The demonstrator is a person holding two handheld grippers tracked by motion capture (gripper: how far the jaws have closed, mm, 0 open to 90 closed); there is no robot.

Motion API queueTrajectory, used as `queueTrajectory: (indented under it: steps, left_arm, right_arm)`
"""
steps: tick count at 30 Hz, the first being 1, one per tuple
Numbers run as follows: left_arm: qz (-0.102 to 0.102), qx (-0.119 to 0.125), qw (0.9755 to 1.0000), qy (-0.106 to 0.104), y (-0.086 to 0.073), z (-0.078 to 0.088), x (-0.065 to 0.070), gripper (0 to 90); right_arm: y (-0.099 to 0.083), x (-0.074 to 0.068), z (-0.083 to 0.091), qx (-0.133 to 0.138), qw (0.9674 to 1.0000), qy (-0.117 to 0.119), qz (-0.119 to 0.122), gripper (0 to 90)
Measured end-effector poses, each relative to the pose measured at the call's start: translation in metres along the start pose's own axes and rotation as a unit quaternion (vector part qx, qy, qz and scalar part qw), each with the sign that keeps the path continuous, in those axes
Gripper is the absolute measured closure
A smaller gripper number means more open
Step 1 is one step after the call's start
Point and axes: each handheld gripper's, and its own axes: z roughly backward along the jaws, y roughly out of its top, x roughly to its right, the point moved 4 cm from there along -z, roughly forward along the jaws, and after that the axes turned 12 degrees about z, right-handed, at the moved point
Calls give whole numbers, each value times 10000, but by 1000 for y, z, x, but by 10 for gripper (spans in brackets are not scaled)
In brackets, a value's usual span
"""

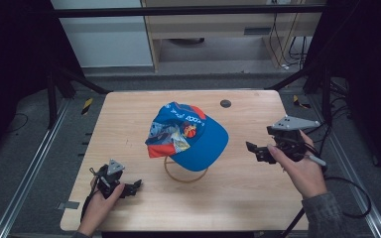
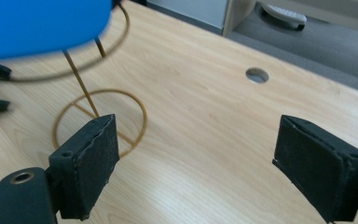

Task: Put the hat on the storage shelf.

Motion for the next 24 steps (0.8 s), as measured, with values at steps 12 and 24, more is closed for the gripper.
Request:
queueTrajectory:
  steps: [12,24]
  left_arm:
    - [1,0,10000,-1,0,0,0,0]
    - [1,0,10000,0,0,0,0,0]
  right_arm:
    - [-50,-8,-33,-369,9993,-39,-45,167]
    - [-90,-15,-61,-757,9968,132,-222,176]
